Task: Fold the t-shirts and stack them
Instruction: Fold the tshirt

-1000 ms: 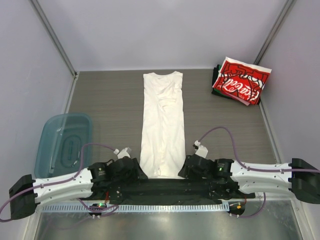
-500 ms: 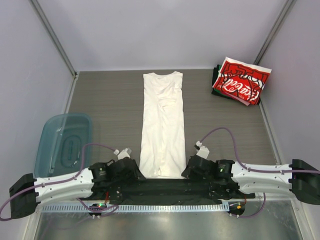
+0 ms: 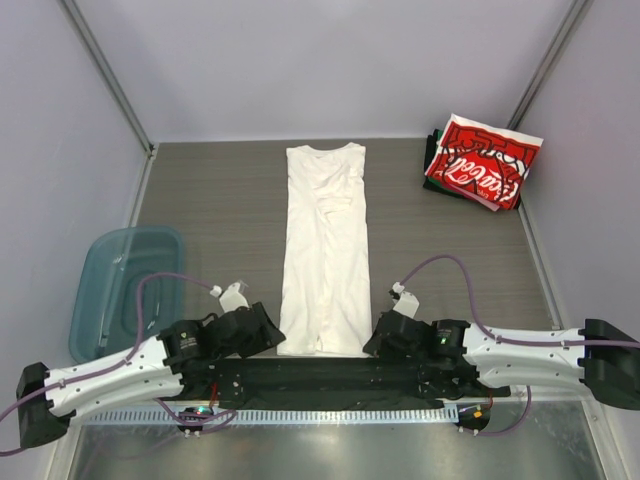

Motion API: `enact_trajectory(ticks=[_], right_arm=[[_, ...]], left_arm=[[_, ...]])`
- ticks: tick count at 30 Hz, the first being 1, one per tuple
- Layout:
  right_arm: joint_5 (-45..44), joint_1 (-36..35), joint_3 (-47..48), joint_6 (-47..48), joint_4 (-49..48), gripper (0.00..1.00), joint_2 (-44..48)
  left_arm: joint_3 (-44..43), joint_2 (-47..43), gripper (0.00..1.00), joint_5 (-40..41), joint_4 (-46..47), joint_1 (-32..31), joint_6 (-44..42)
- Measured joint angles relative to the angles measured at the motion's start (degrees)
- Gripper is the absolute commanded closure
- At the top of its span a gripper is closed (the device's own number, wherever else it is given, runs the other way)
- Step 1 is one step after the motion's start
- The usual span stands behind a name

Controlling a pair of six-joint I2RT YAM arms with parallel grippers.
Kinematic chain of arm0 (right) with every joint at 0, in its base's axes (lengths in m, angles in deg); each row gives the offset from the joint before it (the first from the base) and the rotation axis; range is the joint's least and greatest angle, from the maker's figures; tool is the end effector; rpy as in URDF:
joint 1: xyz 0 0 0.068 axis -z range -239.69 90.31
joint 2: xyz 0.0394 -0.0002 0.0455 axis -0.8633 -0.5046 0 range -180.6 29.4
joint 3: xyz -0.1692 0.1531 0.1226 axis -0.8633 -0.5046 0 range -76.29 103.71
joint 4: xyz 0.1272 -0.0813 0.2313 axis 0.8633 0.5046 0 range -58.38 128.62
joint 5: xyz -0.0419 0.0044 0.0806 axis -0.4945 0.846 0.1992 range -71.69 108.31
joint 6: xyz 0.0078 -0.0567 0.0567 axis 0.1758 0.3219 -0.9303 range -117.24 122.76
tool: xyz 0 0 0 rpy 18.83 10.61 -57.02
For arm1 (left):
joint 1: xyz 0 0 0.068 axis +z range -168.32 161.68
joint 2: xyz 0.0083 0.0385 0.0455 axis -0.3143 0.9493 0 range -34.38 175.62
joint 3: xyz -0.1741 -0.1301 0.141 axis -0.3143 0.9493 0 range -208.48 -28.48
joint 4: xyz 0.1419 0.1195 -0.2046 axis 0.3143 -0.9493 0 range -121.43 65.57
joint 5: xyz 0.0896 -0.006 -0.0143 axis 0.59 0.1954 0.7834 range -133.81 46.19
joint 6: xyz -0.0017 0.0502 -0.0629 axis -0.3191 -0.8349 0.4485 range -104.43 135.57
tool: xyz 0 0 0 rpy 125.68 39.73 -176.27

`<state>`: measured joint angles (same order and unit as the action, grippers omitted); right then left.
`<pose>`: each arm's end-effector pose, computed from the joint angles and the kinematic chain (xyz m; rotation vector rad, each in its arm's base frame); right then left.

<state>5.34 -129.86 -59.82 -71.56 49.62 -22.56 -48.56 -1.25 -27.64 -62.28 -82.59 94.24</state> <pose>0.0818 0.1806 0.0936 0.1950 2.6365 0.7381 0.0902 -0.1421 0.1402 -0.4499 2.5290 -0.7482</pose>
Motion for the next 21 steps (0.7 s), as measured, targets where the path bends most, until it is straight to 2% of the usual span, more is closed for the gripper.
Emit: enact_trajectory(ticks=[4,9,13,18,21], right_arm=[[0.0,0.0,0.0,0.0,0.0,0.82,0.0],[0.0,0.0,-0.1,-0.1,-0.1,0.83,0.0],[0.0,0.0,-0.2,-0.2,-0.2,0.83,0.0],[0.0,0.0,-0.5,-0.5,-0.2,0.84,0.6],[-0.1,0.0,-0.7,-0.6,-0.3,0.87,1.0]], left_arm=[[4.1,2.6,0.49,-0.2,2.0,0.0,0.3],[4.5,7.3,0.55,-0.7,8.0,0.1,0.6],[4.6,9.7,0.69,-1.6,10.5,0.1,0.6],[4.6,10.3,0.78,-3.3,11.0,0.2,0.6],[4.6,9.9,0.88,-4.2,10.6,0.2,0.8]])
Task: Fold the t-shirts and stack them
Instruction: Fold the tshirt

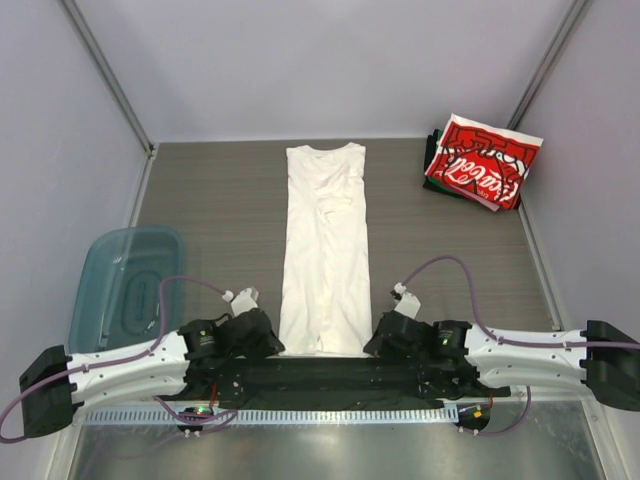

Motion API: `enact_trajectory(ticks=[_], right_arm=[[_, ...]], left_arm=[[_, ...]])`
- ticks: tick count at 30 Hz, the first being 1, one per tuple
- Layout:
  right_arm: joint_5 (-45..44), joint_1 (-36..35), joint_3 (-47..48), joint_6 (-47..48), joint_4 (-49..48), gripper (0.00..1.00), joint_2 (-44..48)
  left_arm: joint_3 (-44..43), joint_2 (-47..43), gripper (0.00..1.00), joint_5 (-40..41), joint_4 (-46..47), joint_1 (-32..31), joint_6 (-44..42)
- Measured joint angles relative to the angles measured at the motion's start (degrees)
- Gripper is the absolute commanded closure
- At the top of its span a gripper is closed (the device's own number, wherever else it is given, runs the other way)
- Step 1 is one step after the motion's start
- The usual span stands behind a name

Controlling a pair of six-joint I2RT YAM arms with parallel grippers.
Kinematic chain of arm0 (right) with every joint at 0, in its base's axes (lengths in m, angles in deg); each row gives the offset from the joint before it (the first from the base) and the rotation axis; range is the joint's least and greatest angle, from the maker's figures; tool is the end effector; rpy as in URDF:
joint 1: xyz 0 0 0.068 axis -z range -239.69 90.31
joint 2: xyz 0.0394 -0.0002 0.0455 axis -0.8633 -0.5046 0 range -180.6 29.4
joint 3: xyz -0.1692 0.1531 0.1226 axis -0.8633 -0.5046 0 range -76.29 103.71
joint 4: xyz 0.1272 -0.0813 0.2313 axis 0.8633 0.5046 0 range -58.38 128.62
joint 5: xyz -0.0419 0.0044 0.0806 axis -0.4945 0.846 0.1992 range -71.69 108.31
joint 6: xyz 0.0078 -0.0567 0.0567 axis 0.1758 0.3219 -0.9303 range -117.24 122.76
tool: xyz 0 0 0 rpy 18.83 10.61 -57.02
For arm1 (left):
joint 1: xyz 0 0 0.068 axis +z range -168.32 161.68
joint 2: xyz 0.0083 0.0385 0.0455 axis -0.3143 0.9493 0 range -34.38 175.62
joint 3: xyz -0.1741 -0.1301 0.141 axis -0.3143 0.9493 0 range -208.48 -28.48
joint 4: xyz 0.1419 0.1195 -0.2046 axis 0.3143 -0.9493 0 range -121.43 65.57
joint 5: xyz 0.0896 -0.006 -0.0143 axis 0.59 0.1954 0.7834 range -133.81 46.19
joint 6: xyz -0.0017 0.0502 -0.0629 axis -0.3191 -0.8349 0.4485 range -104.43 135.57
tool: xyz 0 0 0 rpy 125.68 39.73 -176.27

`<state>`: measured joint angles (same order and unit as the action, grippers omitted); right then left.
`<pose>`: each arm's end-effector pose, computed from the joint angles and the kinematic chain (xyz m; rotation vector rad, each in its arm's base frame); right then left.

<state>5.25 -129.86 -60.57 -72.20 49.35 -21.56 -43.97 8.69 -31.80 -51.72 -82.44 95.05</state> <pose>0.0813 0.1787 0.0928 0.2115 2.6306 0.7519 0.0909 -0.1538 0.1003 -0.4444 2.6310 -0.7146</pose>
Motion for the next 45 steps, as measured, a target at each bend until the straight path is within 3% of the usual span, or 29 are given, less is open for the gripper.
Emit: enact_trajectory(ticks=[2,3,11,21,26,32,45], right_arm=[[-0.1,0.0,-0.1,-0.1,0.0,0.92,0.1],[-0.1,0.0,-0.2,-0.2,0.0,0.99,0.1],[-2.1,0.0,1.9,0.5,5.4,0.99,2.3],[-10.3,1.7,21.5,8.7,14.4,0.99,0.3],[-10.8,10.3,27.1,15.5,15.9,0.99,-4.2],[-9.0,21.6,34.5,25.3,16.4,0.99,-12.0],[3.0,39.6,48.0,39.2,10.8,0.99,-31.2]], left_arm=[[0.1,-0.7,1.00,-0.3,-0.2,0.0,0.1],[0.1,-1.0,1.00,-0.4,-0.3,0.0,0.2],[-4.5,-1.8,1.00,-0.4,-4.6,0.0,-1.4],[-24.6,6.6,1.00,5.8,-10.9,1.0,-9.2],[-31.8,12.1,1.00,6.8,-12.3,6.7,-15.2],[-38.3,19.5,1.00,3.7,-10.9,17.7,-22.3],[-52.1,40.8,1.00,-6.4,-5.8,33.5,-32.1]])
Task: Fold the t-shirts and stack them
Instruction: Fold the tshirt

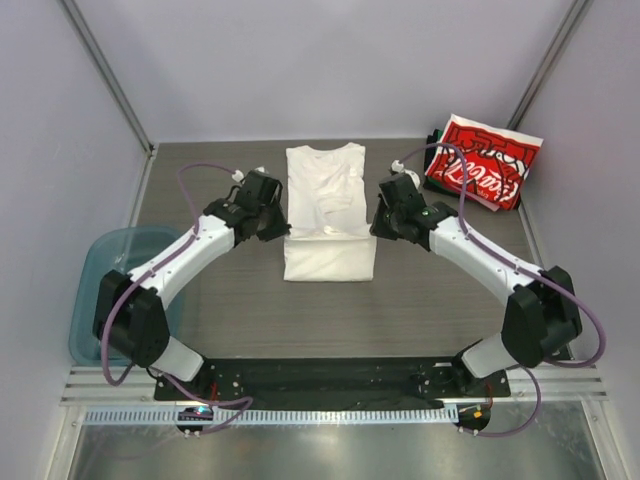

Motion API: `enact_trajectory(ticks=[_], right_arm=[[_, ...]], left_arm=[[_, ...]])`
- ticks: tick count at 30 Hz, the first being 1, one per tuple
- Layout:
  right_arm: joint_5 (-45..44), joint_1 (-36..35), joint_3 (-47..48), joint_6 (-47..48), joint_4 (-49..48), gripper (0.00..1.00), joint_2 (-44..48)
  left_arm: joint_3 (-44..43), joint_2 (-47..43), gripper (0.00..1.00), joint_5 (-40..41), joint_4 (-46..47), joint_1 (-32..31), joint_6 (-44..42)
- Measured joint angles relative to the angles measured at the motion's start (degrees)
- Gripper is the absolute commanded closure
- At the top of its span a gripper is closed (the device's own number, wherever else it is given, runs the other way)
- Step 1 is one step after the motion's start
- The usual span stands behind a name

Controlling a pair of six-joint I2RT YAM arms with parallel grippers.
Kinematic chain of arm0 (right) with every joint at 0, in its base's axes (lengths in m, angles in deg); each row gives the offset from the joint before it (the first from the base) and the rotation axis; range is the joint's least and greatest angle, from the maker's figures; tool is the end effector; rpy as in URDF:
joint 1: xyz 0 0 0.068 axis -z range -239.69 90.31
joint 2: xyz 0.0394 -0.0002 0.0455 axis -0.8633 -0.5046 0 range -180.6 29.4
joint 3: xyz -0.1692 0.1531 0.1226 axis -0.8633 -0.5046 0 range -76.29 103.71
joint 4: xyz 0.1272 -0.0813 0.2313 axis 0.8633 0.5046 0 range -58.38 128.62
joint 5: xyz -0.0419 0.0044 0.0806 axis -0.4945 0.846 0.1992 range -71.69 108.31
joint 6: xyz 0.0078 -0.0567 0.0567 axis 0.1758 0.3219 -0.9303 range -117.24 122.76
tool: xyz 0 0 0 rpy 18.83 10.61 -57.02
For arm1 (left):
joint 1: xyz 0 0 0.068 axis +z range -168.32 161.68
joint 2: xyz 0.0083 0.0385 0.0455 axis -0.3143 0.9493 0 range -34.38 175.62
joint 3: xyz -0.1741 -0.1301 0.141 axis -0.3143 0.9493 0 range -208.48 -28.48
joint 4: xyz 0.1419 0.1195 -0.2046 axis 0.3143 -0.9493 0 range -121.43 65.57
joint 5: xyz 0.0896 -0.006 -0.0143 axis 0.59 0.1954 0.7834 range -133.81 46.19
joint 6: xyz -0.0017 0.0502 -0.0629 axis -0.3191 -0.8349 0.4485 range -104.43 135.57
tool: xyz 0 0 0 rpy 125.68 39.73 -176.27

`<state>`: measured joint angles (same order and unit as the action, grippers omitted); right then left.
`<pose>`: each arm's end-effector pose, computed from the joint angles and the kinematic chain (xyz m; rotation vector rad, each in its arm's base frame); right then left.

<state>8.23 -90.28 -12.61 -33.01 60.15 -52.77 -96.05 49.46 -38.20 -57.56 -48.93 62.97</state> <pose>0.3071 0.1673 0.2308 0.1921 2.3945 0.3399 0.3077 -0.1740 0.2376 -0.4079 2.4555 -0.4849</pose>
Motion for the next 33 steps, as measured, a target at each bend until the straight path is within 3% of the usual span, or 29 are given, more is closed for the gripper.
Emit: enact_trajectory(ticks=[16,33], right_arm=[[11.3,7.3,15.4,7.2,-3.3,0.99,-19.9],[15.6,10.1,21.5,9.2,-3.3,0.99,-28.6]], left_arm=[[-14.7,19.0,1.00,-7.8,1.7,8.8,-3.1],[-20.9,28.6,0.99,-11.9,2.4,11.1,-4.3]])
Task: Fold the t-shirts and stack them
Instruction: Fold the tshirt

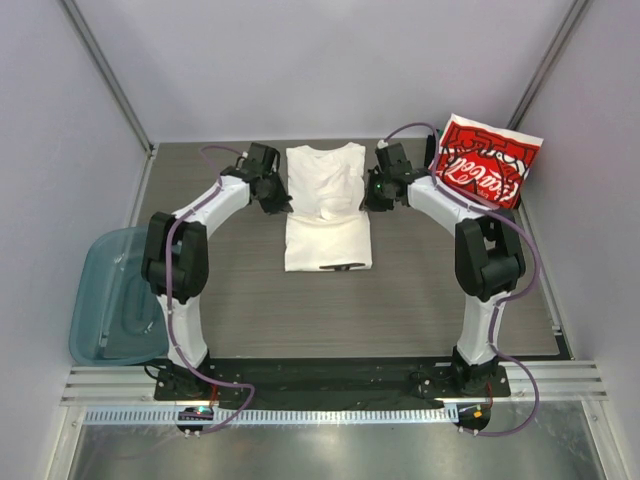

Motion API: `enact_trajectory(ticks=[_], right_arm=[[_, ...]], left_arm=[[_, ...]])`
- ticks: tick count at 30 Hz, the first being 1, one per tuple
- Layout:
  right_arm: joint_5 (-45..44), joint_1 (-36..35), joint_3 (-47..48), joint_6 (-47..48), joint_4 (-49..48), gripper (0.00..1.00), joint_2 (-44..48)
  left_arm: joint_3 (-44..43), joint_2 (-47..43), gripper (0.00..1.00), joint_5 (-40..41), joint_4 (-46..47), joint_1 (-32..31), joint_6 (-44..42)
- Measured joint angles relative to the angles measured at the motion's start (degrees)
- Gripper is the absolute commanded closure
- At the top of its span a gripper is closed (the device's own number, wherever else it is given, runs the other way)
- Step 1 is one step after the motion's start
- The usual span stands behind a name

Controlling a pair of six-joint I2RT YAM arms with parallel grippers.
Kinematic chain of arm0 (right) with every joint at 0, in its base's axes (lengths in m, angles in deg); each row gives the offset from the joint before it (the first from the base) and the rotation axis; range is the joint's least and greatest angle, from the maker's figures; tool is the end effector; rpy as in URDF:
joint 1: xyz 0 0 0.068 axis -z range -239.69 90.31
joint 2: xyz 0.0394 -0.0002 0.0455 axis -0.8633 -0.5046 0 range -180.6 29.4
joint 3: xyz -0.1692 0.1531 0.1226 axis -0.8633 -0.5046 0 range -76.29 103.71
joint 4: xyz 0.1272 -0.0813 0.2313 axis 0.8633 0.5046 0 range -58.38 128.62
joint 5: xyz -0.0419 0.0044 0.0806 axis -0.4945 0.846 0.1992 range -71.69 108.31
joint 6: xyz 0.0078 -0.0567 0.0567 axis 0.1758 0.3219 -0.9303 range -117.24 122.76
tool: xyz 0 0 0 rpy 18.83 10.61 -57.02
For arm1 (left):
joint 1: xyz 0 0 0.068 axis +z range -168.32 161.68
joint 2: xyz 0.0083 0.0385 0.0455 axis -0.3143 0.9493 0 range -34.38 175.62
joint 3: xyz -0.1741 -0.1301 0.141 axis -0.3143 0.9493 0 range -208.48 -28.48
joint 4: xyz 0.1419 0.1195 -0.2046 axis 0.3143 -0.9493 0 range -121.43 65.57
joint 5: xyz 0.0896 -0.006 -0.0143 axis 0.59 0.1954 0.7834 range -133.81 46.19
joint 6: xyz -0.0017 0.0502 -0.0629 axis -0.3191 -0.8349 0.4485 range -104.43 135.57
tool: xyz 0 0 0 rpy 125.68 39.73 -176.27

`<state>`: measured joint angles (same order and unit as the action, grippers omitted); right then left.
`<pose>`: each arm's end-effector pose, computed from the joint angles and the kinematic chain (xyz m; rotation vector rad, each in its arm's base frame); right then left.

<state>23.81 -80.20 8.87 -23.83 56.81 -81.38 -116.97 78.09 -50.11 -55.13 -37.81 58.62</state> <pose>0.4287 0.1674 0.1772 0.0906 2.5104 0.4677 0.4319 -0.1608 0.1764 -0.4890 2.5693 -0.5554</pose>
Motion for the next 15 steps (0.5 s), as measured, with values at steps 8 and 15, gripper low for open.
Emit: enact_trajectory(ticks=[8,15], right_arm=[[0.9,0.5,3.8,0.4,0.5,0.54,-4.9],[1.6,3.0,27.5,2.5,8.7,0.41,-17.1]], left_arm=[[-2.8,4.0,0.69,-1.1,-0.7,1.0,-0.1],[-20.0,12.2,0.51,-2.8,-8.5,4.8,-1.4]])
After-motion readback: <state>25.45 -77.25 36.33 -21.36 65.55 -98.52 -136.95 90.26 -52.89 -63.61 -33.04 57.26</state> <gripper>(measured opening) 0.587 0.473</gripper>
